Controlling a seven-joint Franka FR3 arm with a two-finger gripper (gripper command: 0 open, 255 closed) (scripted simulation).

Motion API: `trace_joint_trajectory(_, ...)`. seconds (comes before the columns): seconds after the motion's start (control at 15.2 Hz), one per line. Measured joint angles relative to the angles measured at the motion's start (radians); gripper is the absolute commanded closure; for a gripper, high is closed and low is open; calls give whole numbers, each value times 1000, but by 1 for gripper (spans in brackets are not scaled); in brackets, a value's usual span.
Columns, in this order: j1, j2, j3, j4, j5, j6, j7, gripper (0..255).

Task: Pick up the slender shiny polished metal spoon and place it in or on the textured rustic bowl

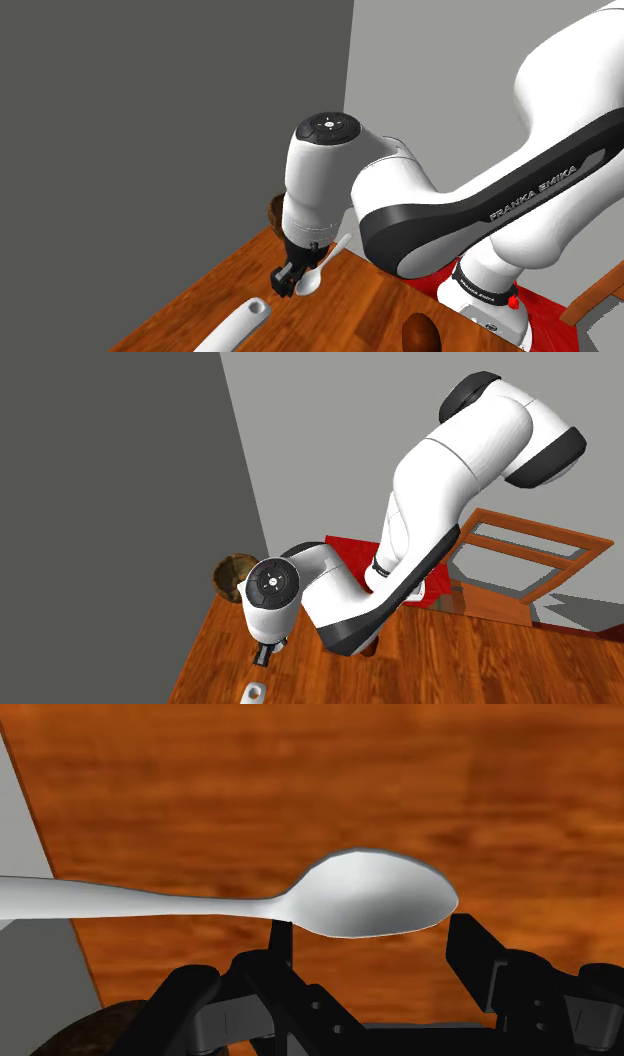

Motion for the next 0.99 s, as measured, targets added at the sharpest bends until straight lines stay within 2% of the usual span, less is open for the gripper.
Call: trace_joint_trajectory(0.99,28,-92,-81,138,32,-221,-57,255)
